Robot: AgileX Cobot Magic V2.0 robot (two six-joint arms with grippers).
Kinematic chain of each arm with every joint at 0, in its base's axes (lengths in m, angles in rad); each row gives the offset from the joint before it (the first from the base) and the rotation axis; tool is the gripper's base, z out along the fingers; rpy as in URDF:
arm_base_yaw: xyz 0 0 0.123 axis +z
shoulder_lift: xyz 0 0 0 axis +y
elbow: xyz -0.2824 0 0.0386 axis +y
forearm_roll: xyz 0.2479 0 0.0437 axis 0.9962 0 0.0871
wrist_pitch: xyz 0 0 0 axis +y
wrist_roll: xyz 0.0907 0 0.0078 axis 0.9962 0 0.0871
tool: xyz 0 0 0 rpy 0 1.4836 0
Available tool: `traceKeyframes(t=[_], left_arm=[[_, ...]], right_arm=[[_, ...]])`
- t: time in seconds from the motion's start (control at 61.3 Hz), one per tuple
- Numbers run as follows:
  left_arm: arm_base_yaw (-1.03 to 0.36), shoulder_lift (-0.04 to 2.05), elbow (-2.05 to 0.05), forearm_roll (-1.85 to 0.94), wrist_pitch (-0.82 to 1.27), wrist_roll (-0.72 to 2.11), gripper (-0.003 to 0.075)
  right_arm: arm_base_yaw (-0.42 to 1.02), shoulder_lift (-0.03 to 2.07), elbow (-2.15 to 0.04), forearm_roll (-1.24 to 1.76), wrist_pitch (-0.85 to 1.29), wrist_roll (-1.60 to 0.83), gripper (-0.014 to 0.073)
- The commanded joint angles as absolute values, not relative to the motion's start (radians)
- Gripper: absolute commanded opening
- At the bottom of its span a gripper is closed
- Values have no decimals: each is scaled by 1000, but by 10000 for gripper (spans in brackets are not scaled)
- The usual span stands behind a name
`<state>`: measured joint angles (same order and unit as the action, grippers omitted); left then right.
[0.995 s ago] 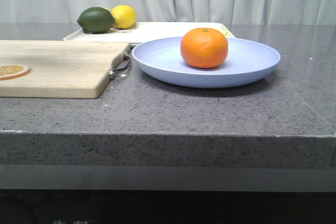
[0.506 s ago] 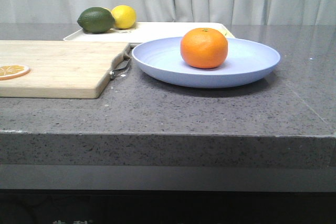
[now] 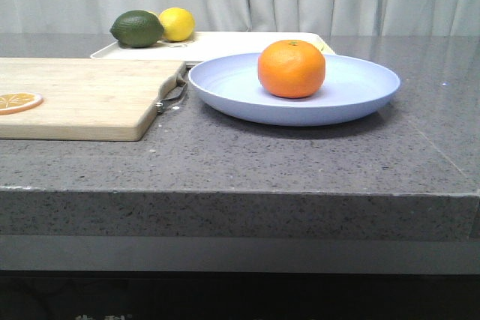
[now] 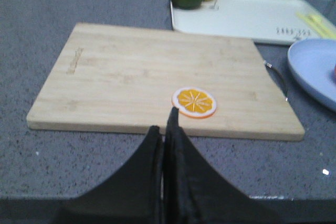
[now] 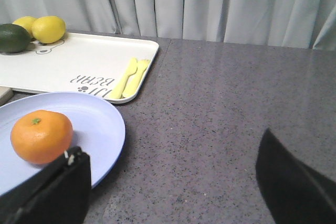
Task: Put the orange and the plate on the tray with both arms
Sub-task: 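Lift the left gripper away from the plate, then move the right gripper to the rim of the blue plate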
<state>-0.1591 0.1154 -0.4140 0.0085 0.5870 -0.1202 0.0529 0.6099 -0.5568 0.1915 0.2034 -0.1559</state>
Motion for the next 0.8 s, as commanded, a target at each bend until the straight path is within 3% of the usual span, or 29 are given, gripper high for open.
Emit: traceKeyframes(t=[0.0, 0.359, 0.783], left_arm=[[-158, 56, -422, 0, 470, -129, -18], [-158, 9, -411, 0, 461, -129, -18], [-158, 9, -411, 0, 461, -129, -18]], right_arm=[[49, 614, -594, 183, 145, -165, 642], [49, 673, -624, 212, 222, -165, 642], [62, 1195, -960, 381, 397, -165, 612]])
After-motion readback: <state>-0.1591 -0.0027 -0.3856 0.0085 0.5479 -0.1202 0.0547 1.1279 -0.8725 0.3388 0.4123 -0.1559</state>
